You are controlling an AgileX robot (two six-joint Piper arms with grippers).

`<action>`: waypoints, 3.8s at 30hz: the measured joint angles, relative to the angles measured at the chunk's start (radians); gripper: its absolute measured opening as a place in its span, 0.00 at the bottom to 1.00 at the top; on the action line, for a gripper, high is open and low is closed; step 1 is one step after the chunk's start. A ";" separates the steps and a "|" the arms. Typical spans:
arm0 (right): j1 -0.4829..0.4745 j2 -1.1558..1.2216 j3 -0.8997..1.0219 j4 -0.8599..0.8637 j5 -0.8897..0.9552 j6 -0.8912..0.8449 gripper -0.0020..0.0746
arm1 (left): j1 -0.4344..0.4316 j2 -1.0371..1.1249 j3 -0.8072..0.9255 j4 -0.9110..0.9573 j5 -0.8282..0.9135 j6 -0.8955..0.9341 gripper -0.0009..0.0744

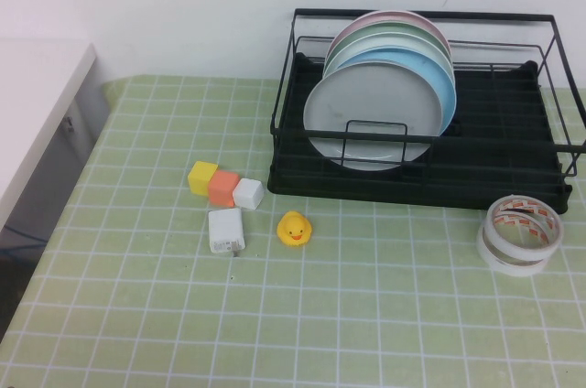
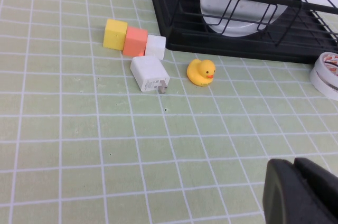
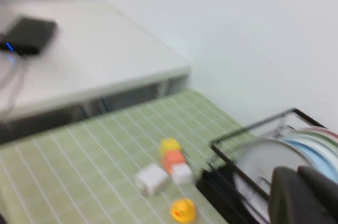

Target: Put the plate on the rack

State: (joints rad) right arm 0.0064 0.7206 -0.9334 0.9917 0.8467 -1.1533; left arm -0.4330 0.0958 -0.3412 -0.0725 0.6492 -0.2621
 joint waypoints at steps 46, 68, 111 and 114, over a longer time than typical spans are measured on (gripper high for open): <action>-0.015 -0.648 0.646 -0.651 -0.526 0.440 0.03 | 0.000 0.000 0.000 0.000 0.000 -0.002 0.01; -0.097 -0.732 0.960 -1.142 -0.551 1.281 0.03 | 0.000 -0.002 0.000 0.000 0.004 -0.002 0.01; -0.062 -0.732 0.954 -1.136 -0.503 1.282 0.03 | 0.164 -0.002 0.171 0.067 -0.288 -0.029 0.01; -0.062 -0.732 0.954 -1.136 -0.502 1.282 0.03 | 0.276 -0.002 0.281 0.063 -0.507 -0.062 0.01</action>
State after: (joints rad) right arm -0.0557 -0.0118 0.0210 -0.1445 0.3450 0.1291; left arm -0.1570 0.0936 -0.0604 -0.0092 0.1423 -0.3236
